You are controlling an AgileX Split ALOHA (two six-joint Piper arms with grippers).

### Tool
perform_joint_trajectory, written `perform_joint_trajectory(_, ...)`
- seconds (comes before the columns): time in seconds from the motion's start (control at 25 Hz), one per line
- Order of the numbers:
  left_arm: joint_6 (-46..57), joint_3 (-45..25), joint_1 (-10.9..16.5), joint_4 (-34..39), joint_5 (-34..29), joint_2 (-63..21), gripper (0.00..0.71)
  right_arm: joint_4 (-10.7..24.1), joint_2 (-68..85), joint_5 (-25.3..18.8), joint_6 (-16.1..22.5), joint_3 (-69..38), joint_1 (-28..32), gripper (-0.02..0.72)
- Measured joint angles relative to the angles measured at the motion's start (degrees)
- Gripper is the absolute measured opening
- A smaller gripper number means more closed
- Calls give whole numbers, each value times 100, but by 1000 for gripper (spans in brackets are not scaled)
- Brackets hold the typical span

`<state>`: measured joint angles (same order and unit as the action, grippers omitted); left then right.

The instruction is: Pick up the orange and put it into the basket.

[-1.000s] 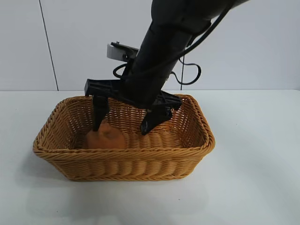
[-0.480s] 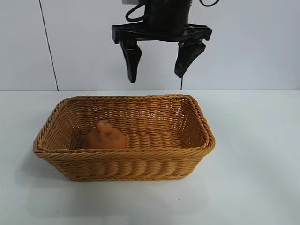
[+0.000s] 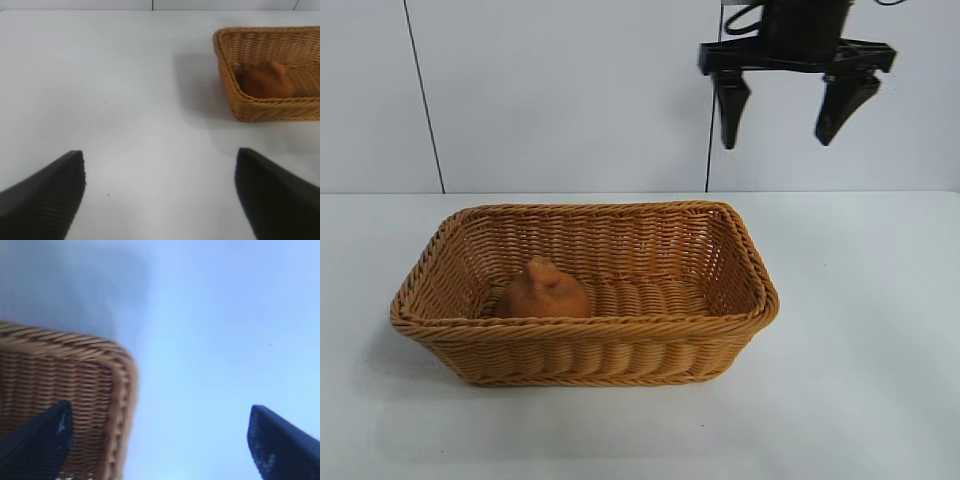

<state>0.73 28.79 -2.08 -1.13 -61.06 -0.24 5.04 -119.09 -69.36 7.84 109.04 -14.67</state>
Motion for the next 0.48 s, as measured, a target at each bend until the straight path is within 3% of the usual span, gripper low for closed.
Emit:
perform_joint_trajectory(0.24,0,0,0,0,0,0,583,-7,0,0,-41,0,1018,652)
perform_joint_trajectory(0.48,0,0,0,0,0,0,583,-400,145,7,-237,-287,1233,652)
